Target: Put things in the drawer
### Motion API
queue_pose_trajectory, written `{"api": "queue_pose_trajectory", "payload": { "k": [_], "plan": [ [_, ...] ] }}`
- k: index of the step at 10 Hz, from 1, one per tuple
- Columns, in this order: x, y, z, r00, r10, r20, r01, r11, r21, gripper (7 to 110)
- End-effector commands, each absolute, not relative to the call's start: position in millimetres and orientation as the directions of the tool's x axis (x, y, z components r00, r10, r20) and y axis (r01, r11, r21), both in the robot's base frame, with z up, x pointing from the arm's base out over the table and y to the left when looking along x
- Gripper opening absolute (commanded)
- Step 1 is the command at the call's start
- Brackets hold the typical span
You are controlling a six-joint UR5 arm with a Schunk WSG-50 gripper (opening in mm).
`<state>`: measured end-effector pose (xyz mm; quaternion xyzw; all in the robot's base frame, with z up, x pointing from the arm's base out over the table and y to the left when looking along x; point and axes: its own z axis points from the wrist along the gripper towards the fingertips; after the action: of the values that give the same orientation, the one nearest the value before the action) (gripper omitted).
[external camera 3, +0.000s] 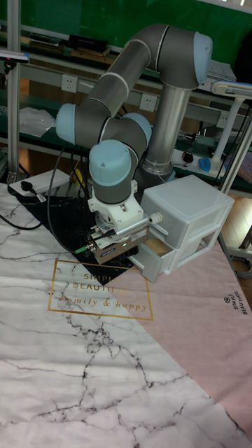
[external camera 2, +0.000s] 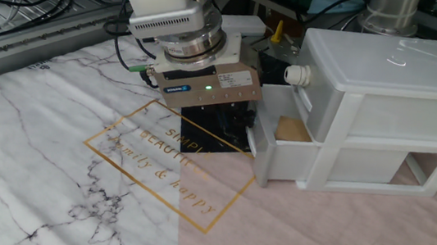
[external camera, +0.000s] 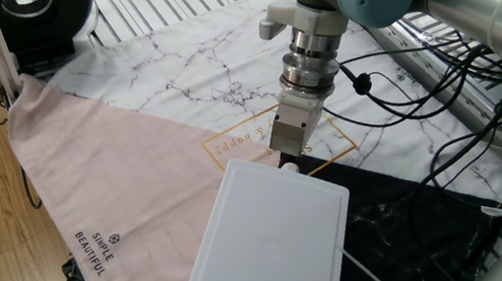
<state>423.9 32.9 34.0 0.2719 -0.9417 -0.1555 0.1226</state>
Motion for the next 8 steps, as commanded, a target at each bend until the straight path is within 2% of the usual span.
{"api": "queue_pose_trajectory", "payload": {
  "k": [1,8],
  "plan": [
    [423.2,38.5,37.4,-0.828,-0.543,0.142,-0.460,0.802,0.381,7],
    [413.0,62.4,48.7,-0.852,-0.499,0.157,-0.379,0.796,0.472,7]
  ]
}}
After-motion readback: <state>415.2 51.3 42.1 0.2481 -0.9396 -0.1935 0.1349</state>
